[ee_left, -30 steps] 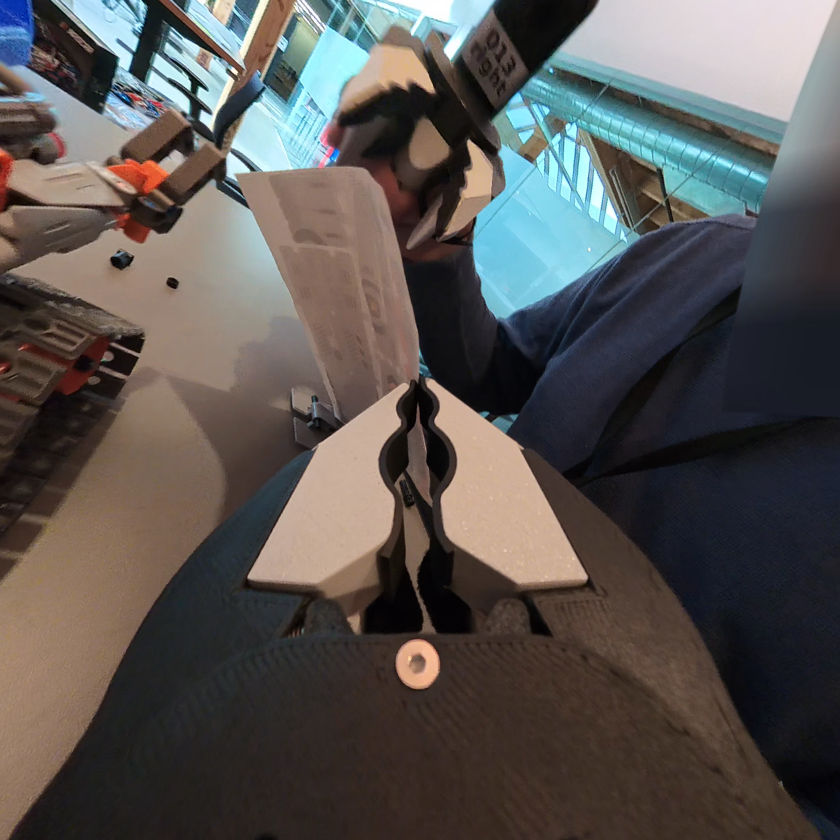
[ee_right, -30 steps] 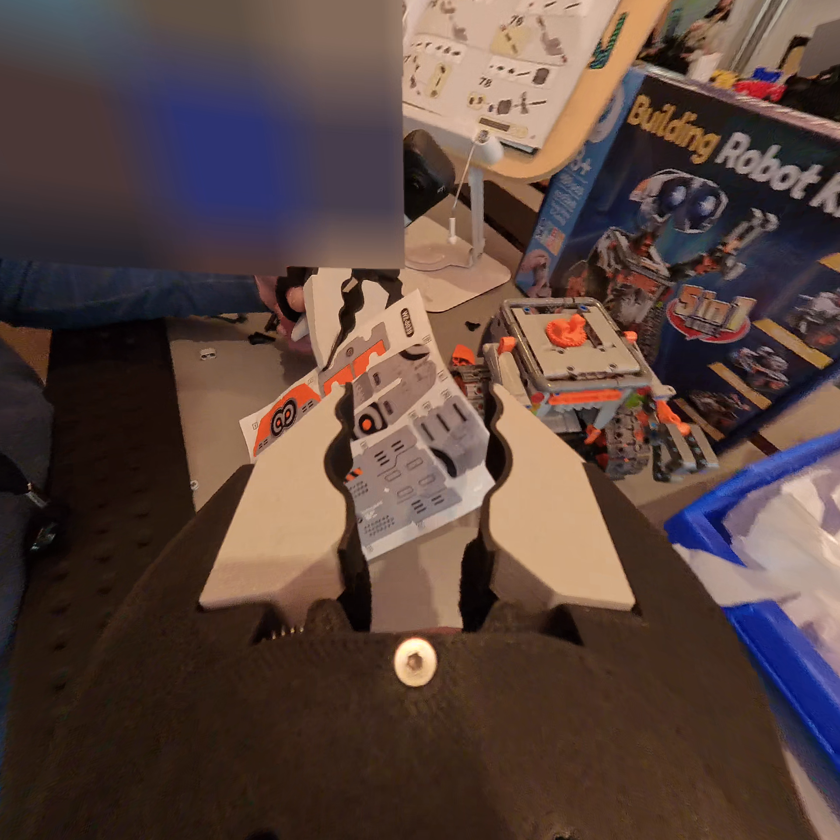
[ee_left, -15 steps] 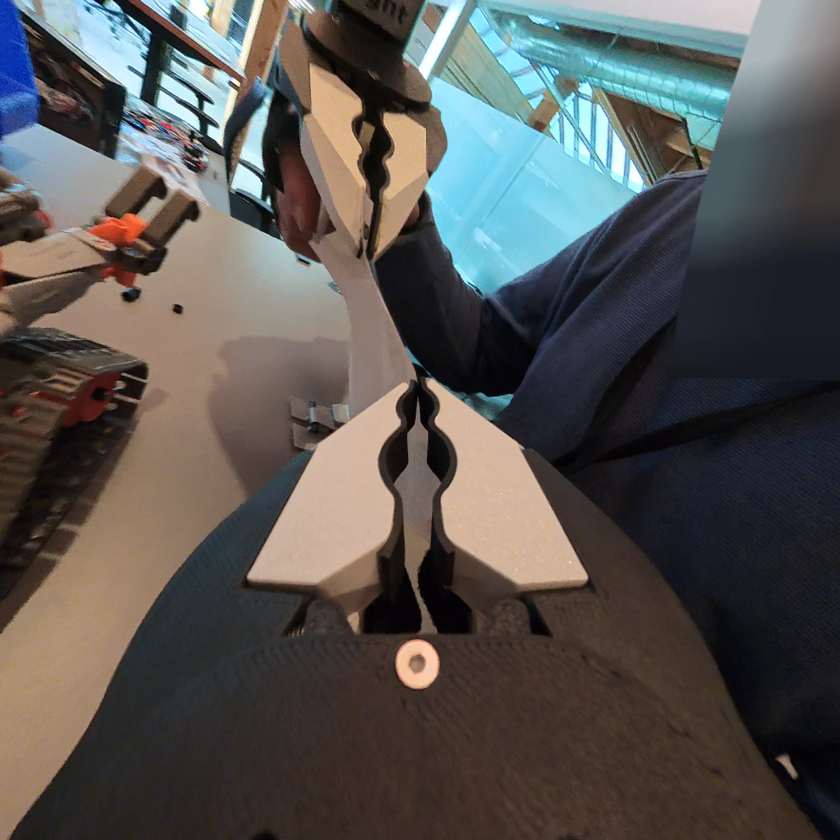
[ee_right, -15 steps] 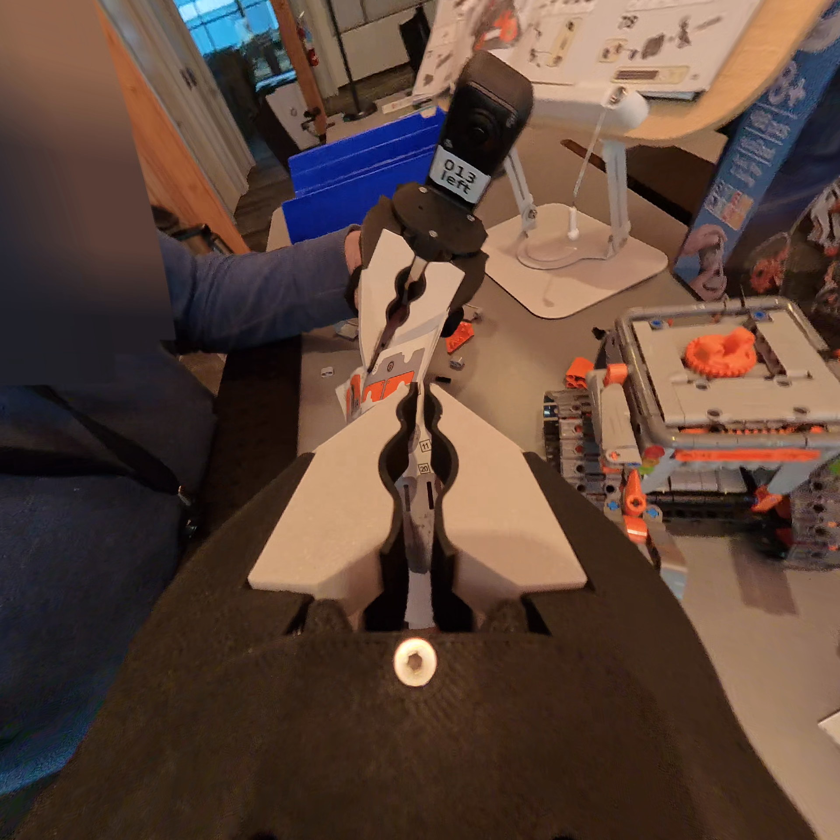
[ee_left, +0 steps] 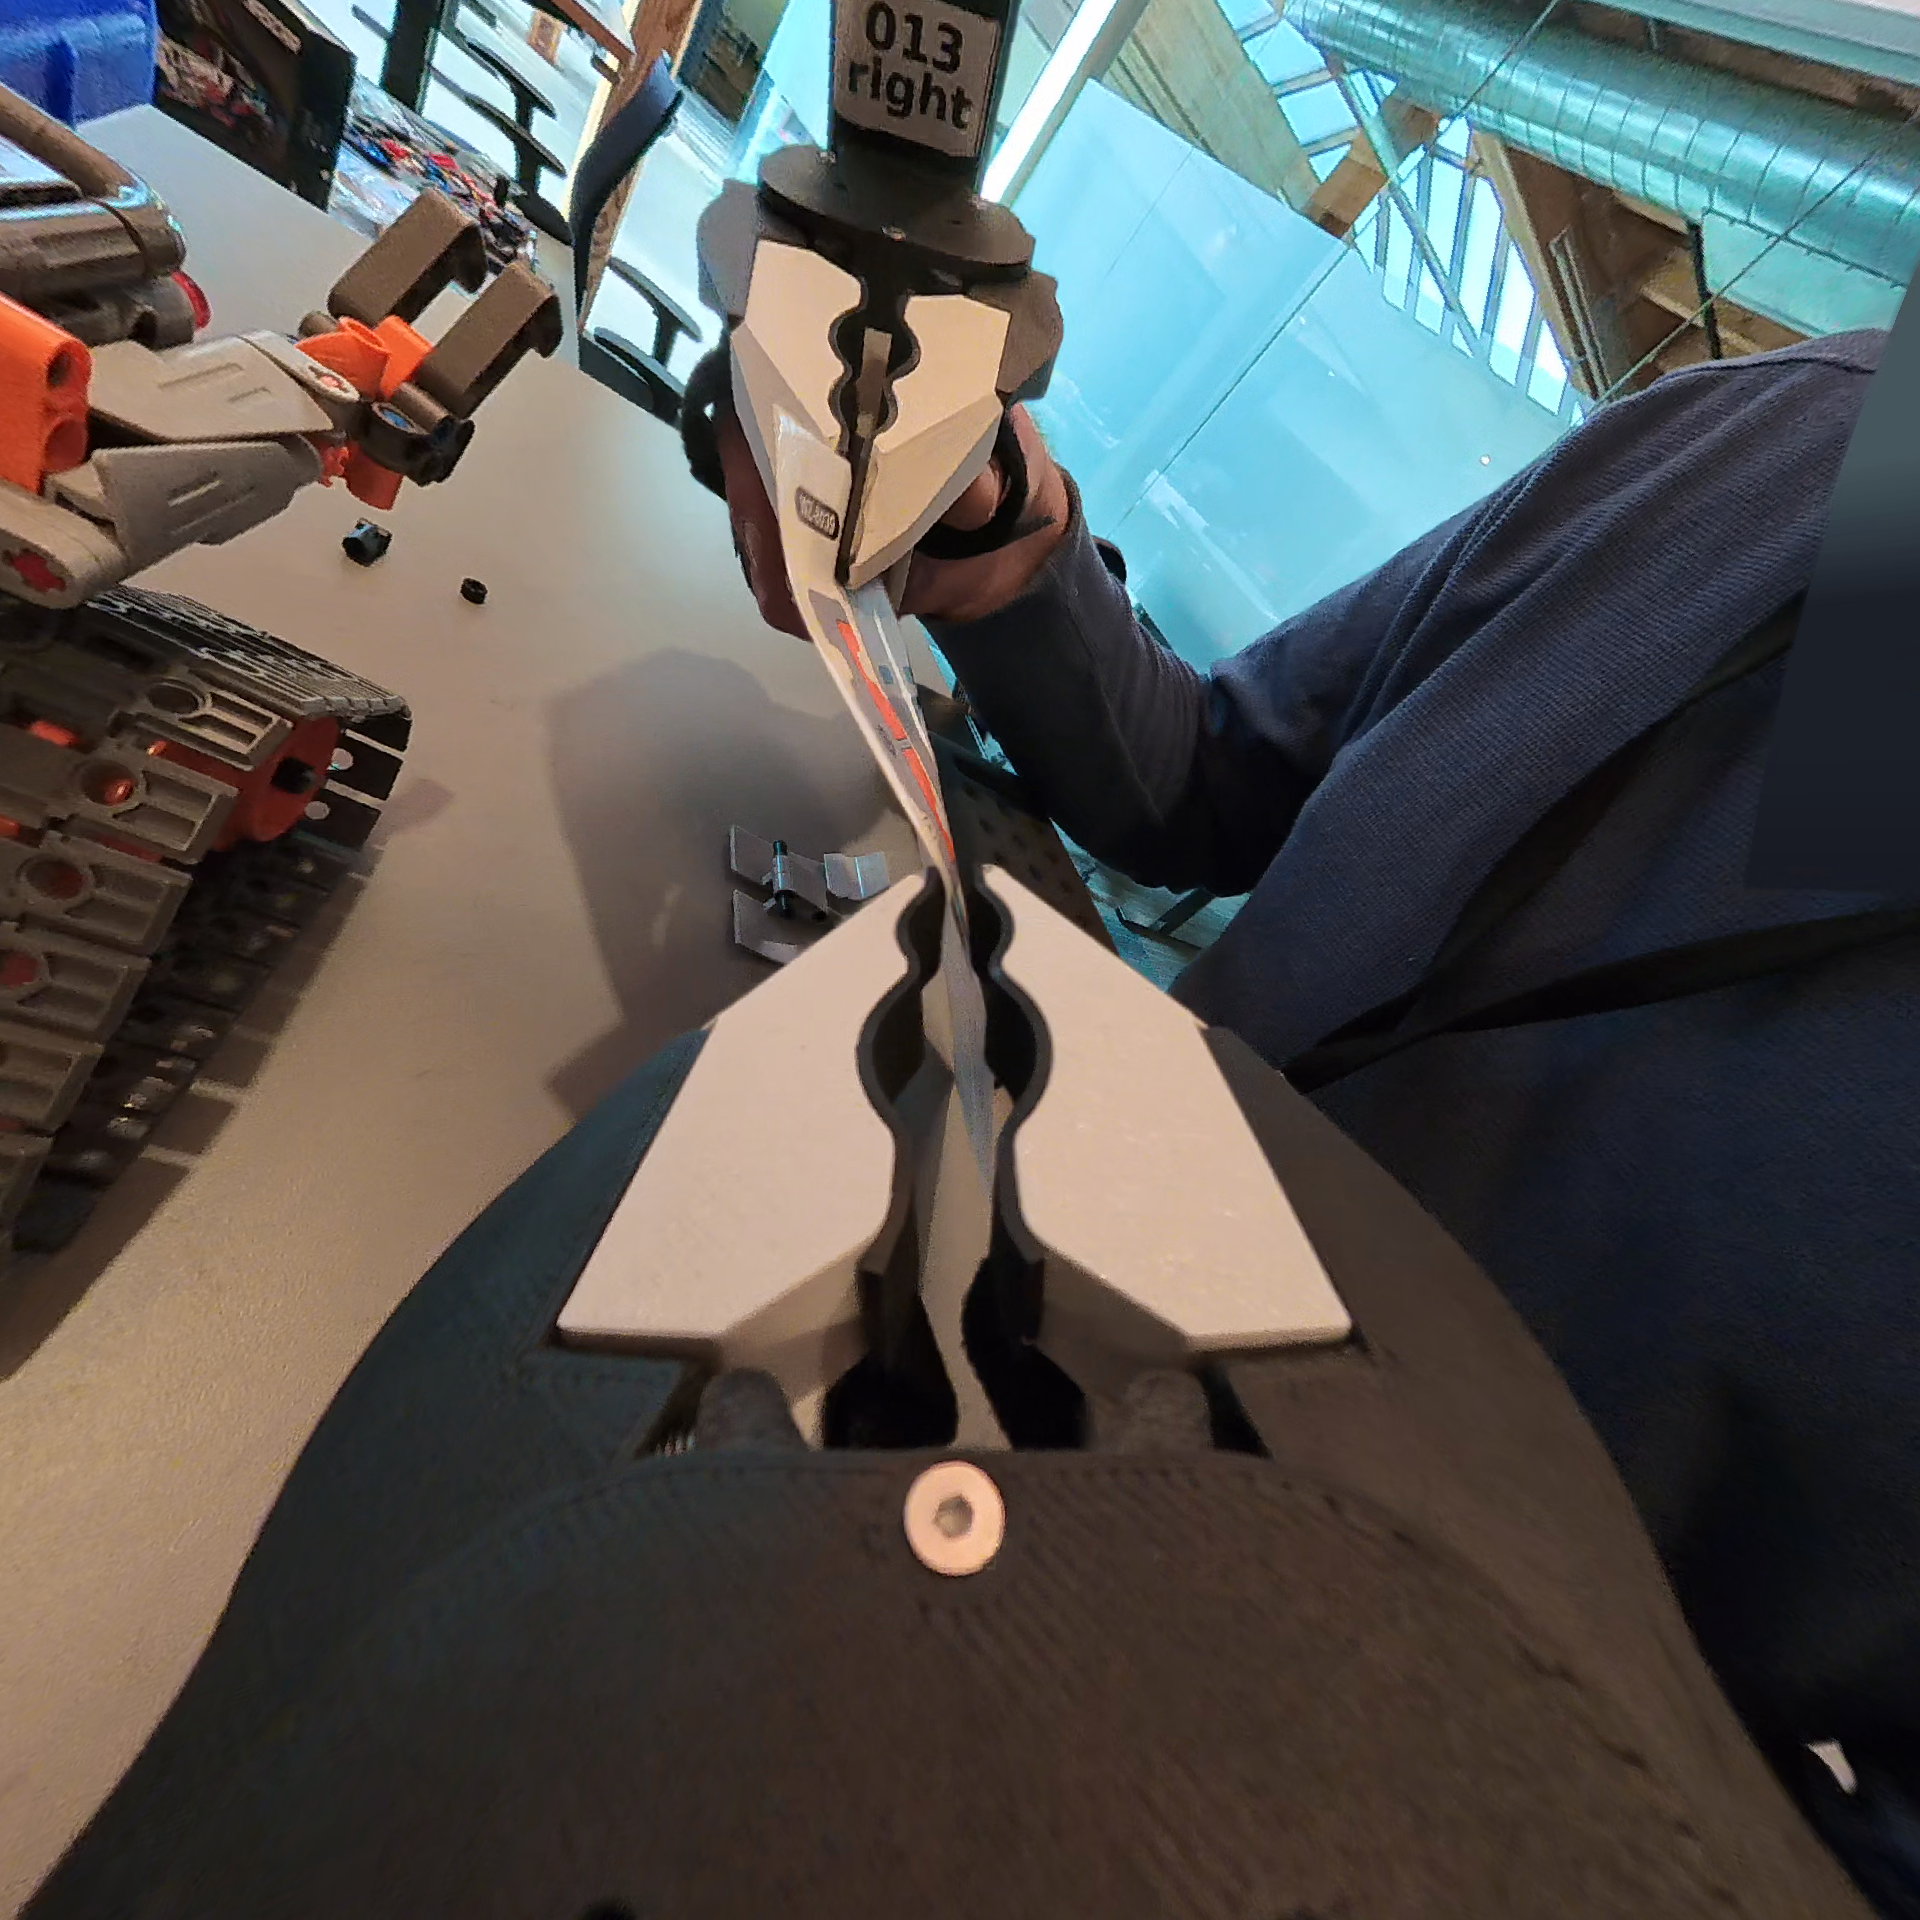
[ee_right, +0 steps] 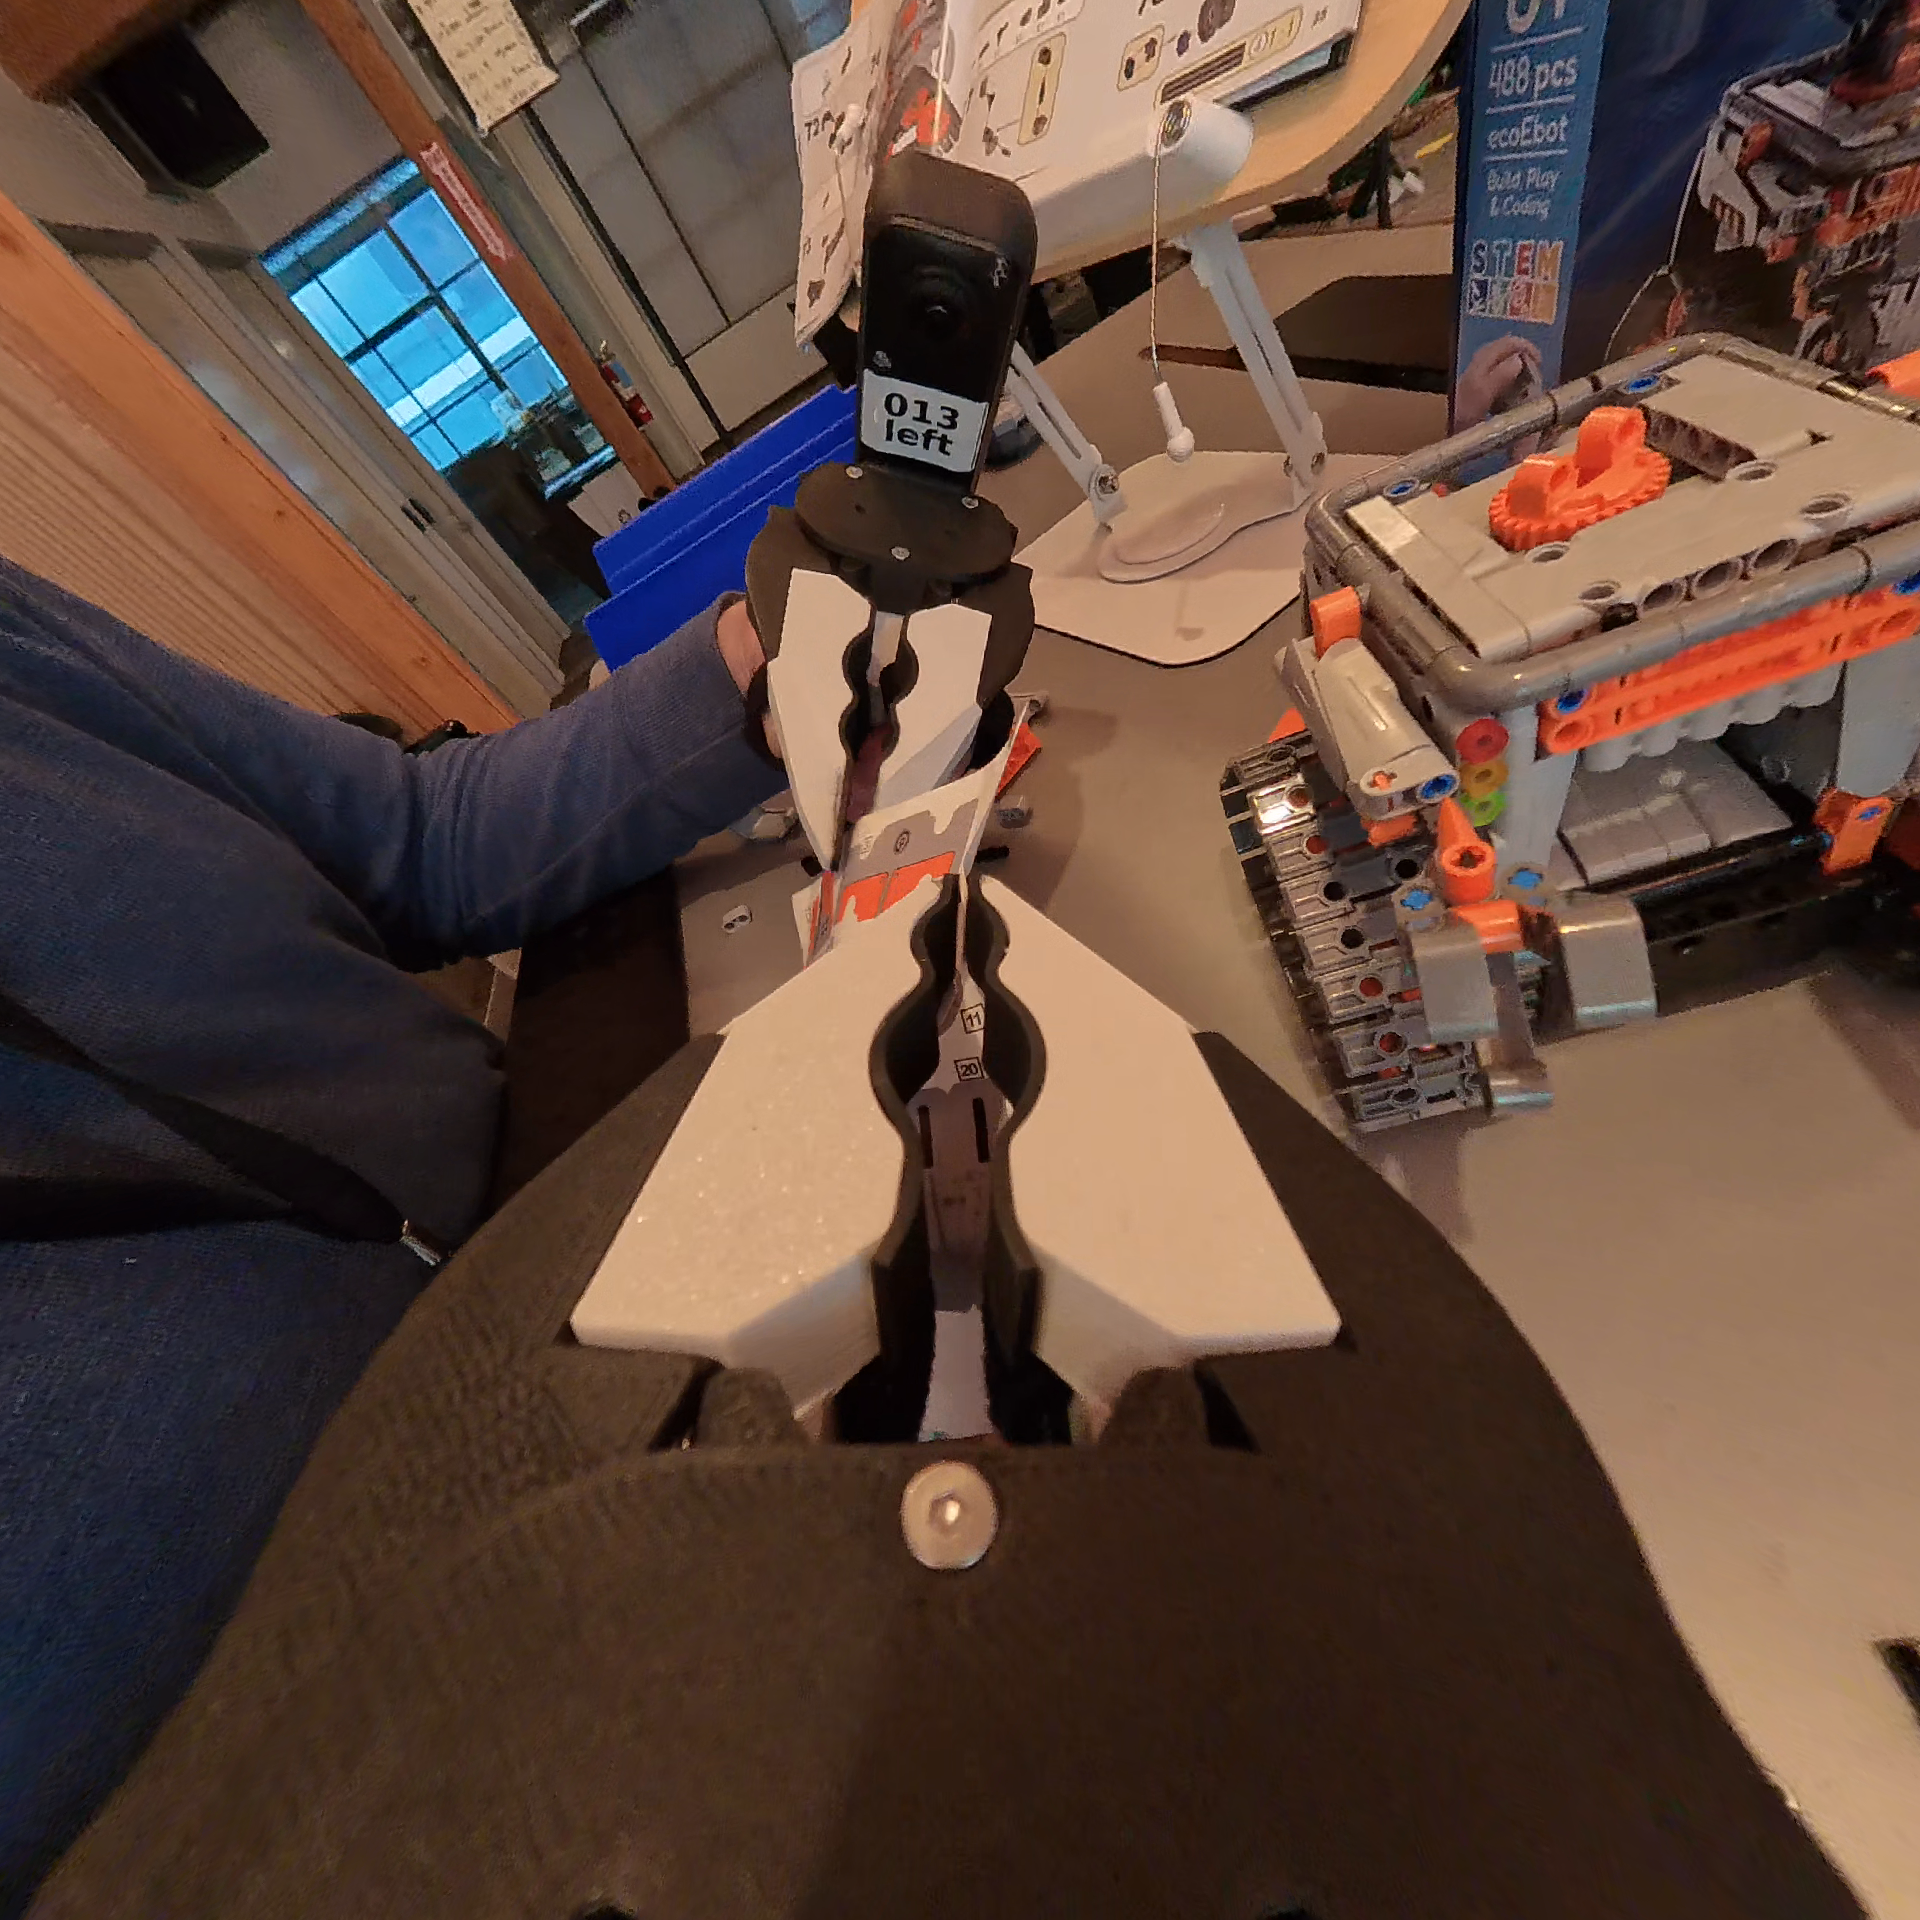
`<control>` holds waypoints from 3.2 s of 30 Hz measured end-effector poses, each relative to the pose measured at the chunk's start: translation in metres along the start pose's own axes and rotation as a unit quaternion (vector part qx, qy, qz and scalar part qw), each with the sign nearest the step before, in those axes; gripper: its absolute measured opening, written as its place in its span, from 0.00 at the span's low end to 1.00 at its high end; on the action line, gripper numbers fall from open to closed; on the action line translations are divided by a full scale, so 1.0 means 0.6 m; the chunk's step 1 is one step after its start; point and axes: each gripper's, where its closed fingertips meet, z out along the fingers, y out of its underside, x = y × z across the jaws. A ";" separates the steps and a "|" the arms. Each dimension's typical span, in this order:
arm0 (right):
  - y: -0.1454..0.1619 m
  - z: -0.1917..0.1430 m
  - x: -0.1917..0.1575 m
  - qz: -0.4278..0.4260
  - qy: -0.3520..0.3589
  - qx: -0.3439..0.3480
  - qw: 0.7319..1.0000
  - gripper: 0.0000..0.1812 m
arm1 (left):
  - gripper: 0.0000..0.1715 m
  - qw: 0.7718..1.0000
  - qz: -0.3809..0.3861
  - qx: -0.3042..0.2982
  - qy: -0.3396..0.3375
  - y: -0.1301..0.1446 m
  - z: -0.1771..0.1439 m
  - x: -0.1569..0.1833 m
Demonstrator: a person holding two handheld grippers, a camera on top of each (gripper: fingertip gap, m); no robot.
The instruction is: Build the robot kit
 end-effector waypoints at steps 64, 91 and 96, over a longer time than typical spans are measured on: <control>0.040 0.028 -0.005 -0.173 0.141 -0.024 0.974 0.15 | 0.00 0.999 -0.038 0.032 -0.007 0.001 0.007 -0.033; 0.050 0.066 -0.025 -0.175 0.110 -0.014 0.978 0.07 | 0.00 0.999 -0.030 0.039 0.017 -0.005 0.022 -0.019; 0.048 0.065 -0.028 -0.163 0.099 -0.005 0.982 0.06 | 0.00 0.998 -0.029 0.043 0.021 -0.007 0.021 -0.017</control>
